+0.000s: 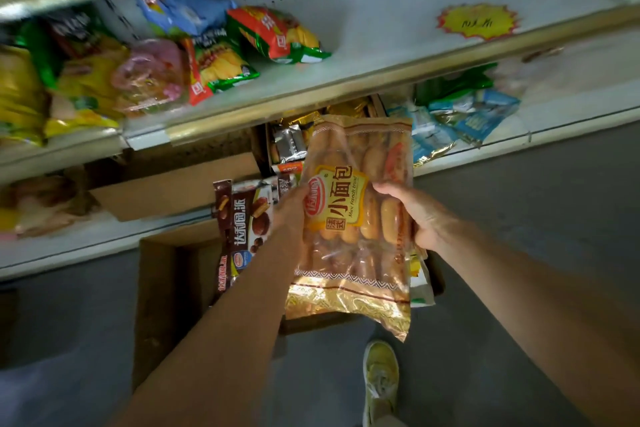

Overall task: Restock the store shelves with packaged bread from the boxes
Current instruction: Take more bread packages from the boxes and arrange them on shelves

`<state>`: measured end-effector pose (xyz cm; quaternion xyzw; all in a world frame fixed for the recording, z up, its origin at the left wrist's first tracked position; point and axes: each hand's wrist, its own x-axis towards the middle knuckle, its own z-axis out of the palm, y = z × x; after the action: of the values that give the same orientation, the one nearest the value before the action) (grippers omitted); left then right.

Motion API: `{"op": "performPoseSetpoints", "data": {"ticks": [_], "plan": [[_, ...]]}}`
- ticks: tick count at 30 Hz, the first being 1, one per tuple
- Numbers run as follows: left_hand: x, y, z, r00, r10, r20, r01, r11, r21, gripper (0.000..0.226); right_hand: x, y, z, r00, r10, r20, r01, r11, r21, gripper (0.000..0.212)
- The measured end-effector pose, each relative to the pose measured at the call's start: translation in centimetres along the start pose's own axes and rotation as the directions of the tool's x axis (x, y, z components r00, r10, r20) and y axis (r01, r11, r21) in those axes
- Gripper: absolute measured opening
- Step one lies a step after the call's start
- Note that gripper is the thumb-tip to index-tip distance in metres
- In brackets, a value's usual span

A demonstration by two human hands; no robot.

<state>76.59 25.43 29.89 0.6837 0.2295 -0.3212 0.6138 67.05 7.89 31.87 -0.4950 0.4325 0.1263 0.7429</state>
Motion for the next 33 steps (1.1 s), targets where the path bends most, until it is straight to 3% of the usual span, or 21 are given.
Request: {"op": "performPoseSetpoints", "data": {"ticks": [5, 9, 12, 14, 16, 19, 21, 23, 24, 26, 29, 33], "plan": [[-7.6, 4.6, -2.3, 0.970, 0.233, 0.070, -0.241, 0.963, 0.124, 0.034, -7.9, -2.0, 2.2, 0.990, -0.140, -0.013, 0.140, 0.976, 0.168, 0.032], [-13.7, 7.1, -4.1, 0.936, 0.340, 0.087, -0.351, 0.922, 0.167, 0.038, -13.3, -4.0, 4.2, 0.974, -0.218, -0.062, 0.226, 0.935, 0.275, 0.053], [-17.6, 8.0, -5.7, 0.886, 0.463, 0.013, -0.434, 0.820, 0.374, 0.056, -17.4, -5.4, 5.5, 0.958, -0.275, -0.083, 0.287, 0.897, 0.337, 0.049], [-20.4, 8.4, -6.9, 0.818, 0.567, -0.101, -0.407, 0.693, 0.595, 0.067, -20.1, -6.2, 6.2, 0.940, -0.329, -0.086, 0.338, 0.876, 0.343, 0.048], [-23.2, 8.7, -7.8, 0.745, 0.622, -0.242, -0.372, 0.688, 0.624, 0.077, -22.7, -7.0, 6.9, 0.913, -0.403, -0.060, 0.398, 0.850, 0.343, 0.060], [-27.3, 9.5, -8.6, 0.766, 0.499, -0.405, -0.371, 0.858, 0.356, 0.094, -26.3, -8.7, 7.9, 0.904, -0.418, -0.087, 0.414, 0.808, 0.419, 0.072], [-29.7, 10.2, -8.8, 0.867, 0.323, -0.379, -0.311, 0.946, 0.095, 0.105, -28.3, -9.5, 8.8, 0.907, -0.413, -0.079, 0.399, 0.788, 0.470, 0.074], [-31.8, 10.6, -9.0, 0.977, 0.187, -0.100, -0.207, 0.941, -0.266, 0.120, -29.8, -10.1, 9.6, 0.902, -0.424, -0.077, 0.403, 0.767, 0.499, 0.086], [-33.0, 10.7, -8.9, 0.981, 0.177, 0.077, -0.136, 0.917, -0.376, 0.124, -30.4, -10.3, 9.8, 0.898, -0.433, -0.077, 0.409, 0.761, 0.504, 0.095], [-34.6, 10.9, -8.8, 0.953, 0.230, 0.195, -0.129, 0.895, -0.428, 0.127, -31.3, -10.7, 10.2, 0.884, -0.464, -0.058, 0.421, 0.736, 0.530, 0.104], [-36.0, 12.0, -9.3, 0.955, 0.270, 0.125, -0.190, 0.876, -0.444, 0.136, -35.1, -11.5, 11.3, 0.859, -0.513, 0.005, 0.426, 0.719, 0.549, 0.101], [-39.0, 14.0, -11.1, 0.937, 0.340, 0.075, -0.253, 0.813, -0.524, 0.131, -39.9, -12.2, 12.3, 0.782, -0.616, 0.092, 0.481, 0.691, 0.539, 0.063]]}}
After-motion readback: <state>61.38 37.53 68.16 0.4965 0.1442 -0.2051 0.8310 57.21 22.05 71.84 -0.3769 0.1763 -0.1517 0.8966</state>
